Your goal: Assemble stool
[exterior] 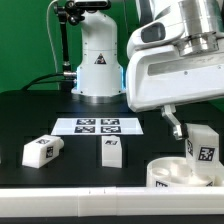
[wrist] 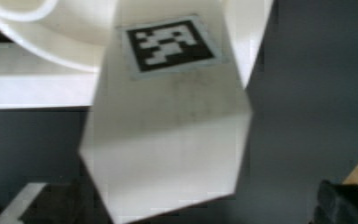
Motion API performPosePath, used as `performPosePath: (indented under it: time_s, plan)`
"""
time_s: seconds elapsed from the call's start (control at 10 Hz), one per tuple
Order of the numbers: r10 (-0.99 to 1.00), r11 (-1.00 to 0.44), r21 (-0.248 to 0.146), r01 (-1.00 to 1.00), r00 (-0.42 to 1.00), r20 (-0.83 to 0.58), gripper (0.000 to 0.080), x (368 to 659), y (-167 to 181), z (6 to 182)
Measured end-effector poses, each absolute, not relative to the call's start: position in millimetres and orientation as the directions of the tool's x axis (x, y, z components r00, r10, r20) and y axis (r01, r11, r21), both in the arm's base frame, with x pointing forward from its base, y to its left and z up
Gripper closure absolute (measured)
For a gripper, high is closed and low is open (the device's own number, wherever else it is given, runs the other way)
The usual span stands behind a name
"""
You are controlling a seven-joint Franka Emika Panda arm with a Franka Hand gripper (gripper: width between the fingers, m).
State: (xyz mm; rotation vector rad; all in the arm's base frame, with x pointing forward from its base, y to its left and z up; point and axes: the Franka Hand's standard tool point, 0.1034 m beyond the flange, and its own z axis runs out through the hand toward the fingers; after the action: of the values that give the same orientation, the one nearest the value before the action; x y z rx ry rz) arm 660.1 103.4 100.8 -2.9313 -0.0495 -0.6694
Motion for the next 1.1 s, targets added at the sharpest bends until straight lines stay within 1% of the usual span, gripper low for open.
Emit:
performPosePath:
  time_s: [0.1,0.3,0.5,0.6,0.7,0.8,0.9,1.0,1.1]
  plan:
    - [0.011,-0.989,-0.135,0.065,0.93,0.366,0.0151,656.7,103.4,97.8]
    - [0.048,-0.985,-0.145,0.09,0.961,0.273,0.0151,657.3,101.0,98.6]
    - [0.062,-0.979,-0.185,0.081,0.992,0.108,0.0151,649.9,105.9,98.5]
    - [0.074,-0.976,-0.201,0.082,0.996,0.047,0.0151,648.8,108.5,98.9]
    - [0.08,-0.975,-0.208,0.082,0.997,0.022,0.0151,649.6,109.8,98.9]
    - [0.113,-0.973,-0.202,0.116,0.993,0.025,0.0151,649.5,110.0,98.7]
    - [0.22,-0.959,-0.17,0.225,0.974,0.048,0.0151,650.8,108.9,99.1]
    - [0.281,-0.945,-0.158,0.287,0.958,0.057,0.0151,651.2,106.6,99.3]
    - [0.413,-0.898,-0.134,0.419,0.908,0.073,0.0151,651.9,102.3,99.3]
